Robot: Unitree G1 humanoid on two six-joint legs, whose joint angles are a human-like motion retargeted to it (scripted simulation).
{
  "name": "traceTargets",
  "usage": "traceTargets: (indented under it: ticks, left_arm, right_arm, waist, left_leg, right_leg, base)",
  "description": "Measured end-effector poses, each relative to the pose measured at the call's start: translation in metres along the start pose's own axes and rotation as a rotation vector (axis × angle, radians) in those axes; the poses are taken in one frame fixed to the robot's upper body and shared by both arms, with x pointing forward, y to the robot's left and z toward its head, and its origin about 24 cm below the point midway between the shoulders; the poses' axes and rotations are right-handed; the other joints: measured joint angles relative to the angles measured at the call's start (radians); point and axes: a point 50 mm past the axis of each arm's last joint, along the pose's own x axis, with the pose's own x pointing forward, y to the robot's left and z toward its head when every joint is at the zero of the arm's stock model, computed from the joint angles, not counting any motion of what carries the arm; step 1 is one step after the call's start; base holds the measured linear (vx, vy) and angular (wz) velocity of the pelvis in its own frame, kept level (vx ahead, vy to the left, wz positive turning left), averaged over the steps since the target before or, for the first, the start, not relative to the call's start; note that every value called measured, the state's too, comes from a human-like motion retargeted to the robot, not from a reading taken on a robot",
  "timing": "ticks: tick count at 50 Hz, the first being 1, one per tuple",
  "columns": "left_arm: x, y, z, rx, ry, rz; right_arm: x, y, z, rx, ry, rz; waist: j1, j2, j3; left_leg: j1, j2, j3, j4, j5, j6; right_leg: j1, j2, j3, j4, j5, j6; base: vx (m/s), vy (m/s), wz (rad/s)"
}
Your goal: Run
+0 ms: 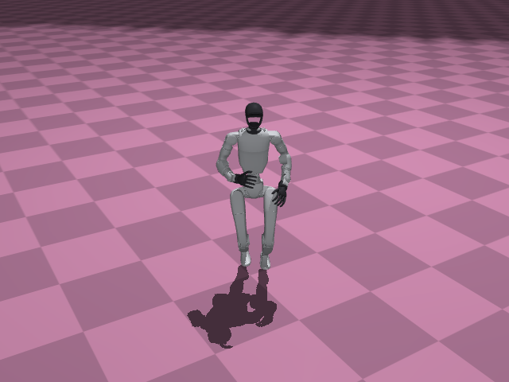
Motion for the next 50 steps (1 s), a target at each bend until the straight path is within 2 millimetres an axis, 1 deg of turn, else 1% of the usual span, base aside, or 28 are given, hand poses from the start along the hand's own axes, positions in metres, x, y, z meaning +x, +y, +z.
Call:
traceTargets:
  ticks: [2,3,7,10,11,13,15,18,20,22,25,27,30,33,35,37,40,42,43,45,47,50]
  left_arm:
    - [-0.005,-0.004,-0.001,-0.020,0.006,-0.001]
    - [-0.008,-0.005,0.000,-0.029,0.004,-0.001]
    - [-0.011,-0.006,0.006,-0.055,-0.028,0.010]
    - [-0.003,0.001,0.016,-0.055,-0.089,0.047]
    - [0.003,0.006,0.022,-0.052,-0.121,0.069]
    - [0.016,0.016,0.036,-0.056,-0.194,0.119]
    - [0.028,0.028,0.055,-0.079,-0.283,0.174]
    - [0.040,0.047,0.085,-0.142,-0.422,0.263]
    - [0.042,0.057,0.102,-0.190,-0.500,0.310]
    - [0.041,0.063,0.113,-0.225,-0.554,0.341]
    - [0.037,0.067,0.118,-0.253,-0.590,0.356]
    - [0.035,0.064,0.115,-0.256,-0.575,0.350]
    - [0.030,0.055,0.100,-0.239,-0.503,0.323]
    - [0.022,0.041,0.076,-0.215,-0.377,0.276]
    - [0.013,0.030,0.059,-0.202,-0.282,0.239]
    - [0.003,0.021,0.042,-0.194,-0.188,0.206]
    - [-0.014,0.010,0.019,-0.184,-0.061,0.178]
    - [-0.018,0.013,0.007,-0.172,-0.003,0.192]
    - [-0.020,0.014,0.003,-0.172,0.019,0.202]
    - [-0.024,0.015,-0.004,-0.180,0.061,0.223]
    - [-0.030,0.014,-0.007,-0.195,0.088,0.241]
    - [-0.035,0.012,-0.007,-0.216,0.103,0.249]
  right_arm:
    - [0.002,0.000,0.005,0.009,-0.031,-0.001]
    - [0.003,0.000,0.008,0.015,-0.047,-0.004]
    - [0.004,0.002,0.016,0.048,-0.088,-0.036]
    - [0.000,0.005,0.015,0.077,-0.072,-0.081]
    - [-0.002,0.006,0.012,0.089,-0.054,-0.102]
    - [-0.009,0.008,0.005,0.121,-0.002,-0.141]
    - [-0.020,0.009,-0.003,0.165,0.065,-0.179]
    - [-0.040,0.009,-0.012,0.245,0.164,-0.241]
    - [-0.053,0.009,-0.016,0.300,0.219,-0.281]
    - [-0.062,0.010,-0.018,0.348,0.257,-0.307]
    - [-0.070,0.011,-0.018,0.409,0.284,-0.325]
    - [-0.071,0.011,-0.017,0.437,0.280,-0.326]
    - [-0.067,0.009,-0.013,0.469,0.250,-0.316]
    - [-0.056,0.006,-0.006,0.489,0.189,-0.305]
    - [-0.047,0.004,0.000,0.498,0.138,-0.296]
    - [-0.038,0.002,0.006,0.496,0.092,-0.281]
    - [-0.026,0.000,0.013,0.476,0.038,-0.268]
    - [-0.015,-0.005,0.016,0.460,0.011,-0.287]
    - [-0.012,-0.007,0.017,0.466,0.004,-0.309]
    - [-0.010,-0.011,0.018,0.493,0.007,-0.358]
    - [-0.013,-0.013,0.019,0.526,0.016,-0.395]
    - [-0.021,-0.014,0.019,0.564,0.030,-0.423]
  waist:
    - [0.000,-0.004,-0.039]
    - [-0.001,-0.006,-0.048]
    - [-0.010,-0.010,-0.058]
    - [-0.026,-0.014,-0.055]
    - [-0.034,-0.020,-0.052]
    - [-0.050,-0.029,-0.049]
    - [-0.063,-0.030,-0.051]
    - [-0.075,-0.014,-0.066]
    - [-0.087,-0.012,-0.087]
    - [-0.095,-0.013,-0.110]
    - [-0.095,-0.017,-0.135]
    - [-0.084,-0.019,-0.143]
    - [-0.058,-0.024,-0.145]
    - [-0.032,-0.030,-0.141]
    - [-0.017,-0.035,-0.135]
    - [-0.006,-0.040,-0.125]
    - [-0.001,-0.048,-0.104]
    - [-0.005,-0.055,-0.077]
    - [-0.008,-0.059,-0.065]
    - [-0.014,-0.064,-0.059]
    - [-0.022,-0.067,-0.072]
    - [-0.028,-0.069,-0.106]
  left_leg:
    - [-0.042,-0.021,-0.008,-0.005,0.013,0.002]
    - [-0.051,-0.031,-0.011,-0.002,0.012,0.006]
    - [-0.069,-0.061,-0.018,0.058,-0.043,0.032]
    - [-0.071,-0.071,-0.014,0.108,-0.117,0.057]
    - [-0.067,-0.076,-0.011,0.111,-0.126,0.060]
    - [-0.055,-0.085,-0.009,0.110,-0.139,0.063]
    - [-0.029,-0.088,-0.014,0.083,-0.131,0.057]
    - [0.028,-0.073,-0.032,0.003,-0.063,0.023]
    - [0.063,-0.058,-0.031,-0.064,0.050,-0.021]
    - [0.081,-0.046,-0.026,-0.122,0.158,-0.059]
    - [0.075,-0.030,-0.021,-0.160,0.287,-0.104]
    - [0.054,-0.024,-0.024,-0.147,0.325,-0.119]
    - [0.022,-0.019,-0.035,-0.115,0.328,-0.120]
    - [-0.003,-0.018,-0.047,-0.080,0.301,-0.102]
    - [-0.014,-0.020,-0.054,-0.047,0.266,-0.082]
    - [-0.023,-0.021,-0.057,0.002,0.198,-0.052]
    - [-0.034,-0.024,-0.058,0.083,0.035,0.001]
    - [-0.027,-0.017,-0.049,0.100,-0.054,0.026]
    - [-0.021,-0.010,-0.041,0.099,-0.071,0.033]
    - [-0.009,-0.001,-0.036,0.072,-0.052,0.028]
    - [-0.004,0.016,-0.032,0.031,0.033,-0.001]
    - [-0.032,0.055,-0.015,0.001,0.199,-0.054]
  right_leg:
    - [-0.063,-0.012,0.000,0.059,0.020,0.006]
    - [-0.085,-0.018,0.001,0.093,0.020,0.006]
    - [-0.152,-0.034,0.010,0.240,-0.046,-0.024]
    - [-0.190,-0.041,0.021,0.323,-0.109,-0.052]
    - [-0.200,-0.046,0.026,0.336,-0.124,-0.058]
    - [-0.215,-0.053,0.035,0.350,-0.144,-0.067]
    - [-0.218,-0.051,0.038,0.332,-0.140,-0.068]
    - [-0.200,-0.024,0.032,0.247,-0.072,-0.052]
    - [-0.187,-0.018,0.026,0.177,-0.004,-0.029]
    - [-0.177,-0.014,0.020,0.109,0.069,-0.001]
    - [-0.172,-0.002,0.012,0.038,0.161,0.034]
    - [-0.173,0.014,0.012,0.019,0.196,0.051]
    - [-0.175,0.034,0.018,0.017,0.223,0.063]
    - [-0.171,0.037,0.026,0.040,0.212,0.054]
    - [-0.169,0.035,0.032,0.071,0.182,0.041]
    - [-0.171,0.033,0.040,0.123,0.125,0.026]
    - [-0.185,0.031,0.051,0.217,0.005,0.001]
    - [-0.193,0.030,0.055,0.259,-0.040,-0.003]
    - [-0.196,0.032,0.059,0.271,-0.043,0.000]
    - [-0.198,0.039,0.067,0.257,-0.021,0.008]
    - [-0.190,0.049,0.072,0.189,0.023,0.021]
    - [-0.172,0.068,0.070,0.054,0.127,0.049]
  base:
    - [0.10,0.05,-0.12]
    - [0.11,0.06,-0.14]
    - [0.11,0.06,-0.09]
    - [0.14,0.05,0.12]
    - [0.14,0.03,0.30]
    - [0.15,0.02,0.38]
    - [0.17,0.00,0.34]
    - [0.17,-0.02,0.30]
    - [0.14,-0.03,0.42]
    - [0.10,-0.04,0.41]
    - [0.04,-0.04,0.29]
    - [0.00,0.00,0.00]
    - [0.00,0.00,0.00]
    - [0.00,0.00,0.00]
    - [0.00,0.00,0.00]
    - [0.00,0.00,0.00]
    - [0.00,0.00,0.00]
    - [0.00,0.00,0.00]
    - [0.00,0.00,0.00]
    - [0.00,0.00,0.00]
    - [0.03,-0.04,0.21]
    - [0.02,-0.04,0.28]
